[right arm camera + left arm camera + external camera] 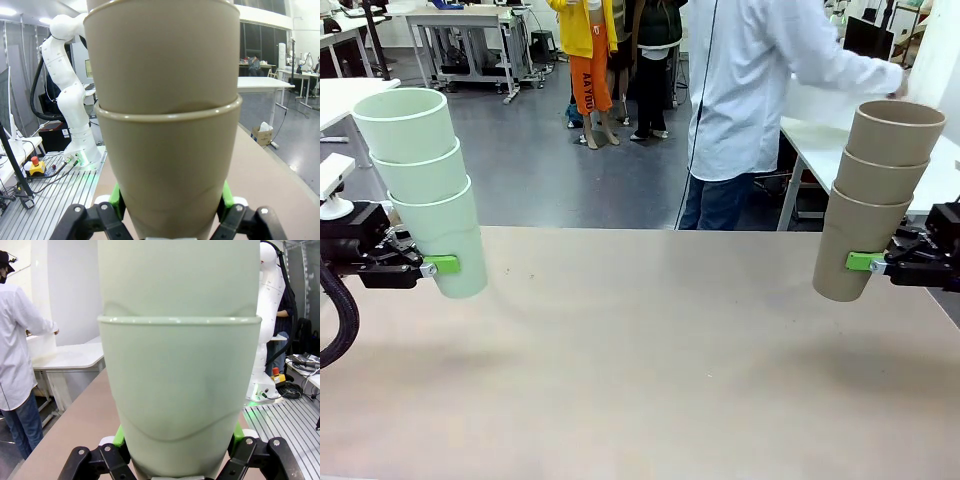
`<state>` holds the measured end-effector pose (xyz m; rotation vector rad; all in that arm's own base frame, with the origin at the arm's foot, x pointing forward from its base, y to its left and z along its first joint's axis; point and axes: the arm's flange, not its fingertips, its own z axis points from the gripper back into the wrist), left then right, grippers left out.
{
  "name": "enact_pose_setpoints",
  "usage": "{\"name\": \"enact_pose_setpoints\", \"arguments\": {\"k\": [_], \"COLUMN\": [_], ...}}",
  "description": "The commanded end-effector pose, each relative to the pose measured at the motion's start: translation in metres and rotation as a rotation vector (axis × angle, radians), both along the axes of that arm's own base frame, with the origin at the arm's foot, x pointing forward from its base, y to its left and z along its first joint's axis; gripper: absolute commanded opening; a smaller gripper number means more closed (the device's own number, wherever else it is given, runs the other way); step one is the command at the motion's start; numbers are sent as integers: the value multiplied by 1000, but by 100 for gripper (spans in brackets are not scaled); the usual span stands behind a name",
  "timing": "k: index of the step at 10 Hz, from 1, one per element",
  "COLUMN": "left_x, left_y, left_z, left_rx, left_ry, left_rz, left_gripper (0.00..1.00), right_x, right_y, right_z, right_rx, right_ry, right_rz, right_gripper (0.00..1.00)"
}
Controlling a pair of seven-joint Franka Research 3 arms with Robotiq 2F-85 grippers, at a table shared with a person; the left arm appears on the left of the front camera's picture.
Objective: Stack the cups and store them in the basket.
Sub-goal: Place the stack of Reusable plastic cups into the Pantry Basket.
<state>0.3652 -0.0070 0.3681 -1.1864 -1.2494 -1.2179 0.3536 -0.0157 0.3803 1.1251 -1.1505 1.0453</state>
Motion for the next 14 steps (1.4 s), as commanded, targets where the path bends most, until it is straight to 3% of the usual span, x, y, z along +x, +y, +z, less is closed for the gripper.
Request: {"name": "enact_pose_setpoints", "arguments": {"k": [1,14], "left_x": [-1,-1], "left_y": [-1,-1], "left_z": [4,4], "left_rx": [-6,-6], "left_ry": [-10,-10], "left_rz": [-6,-6], "left_gripper": [85,85], "right_x": [0,0], "right_y": [0,0], "right_z": [4,4], "right_rx": [3,3], "right_ry": [-11,-11], "right_rz": [-5,-5], "right_gripper": [85,85]}}
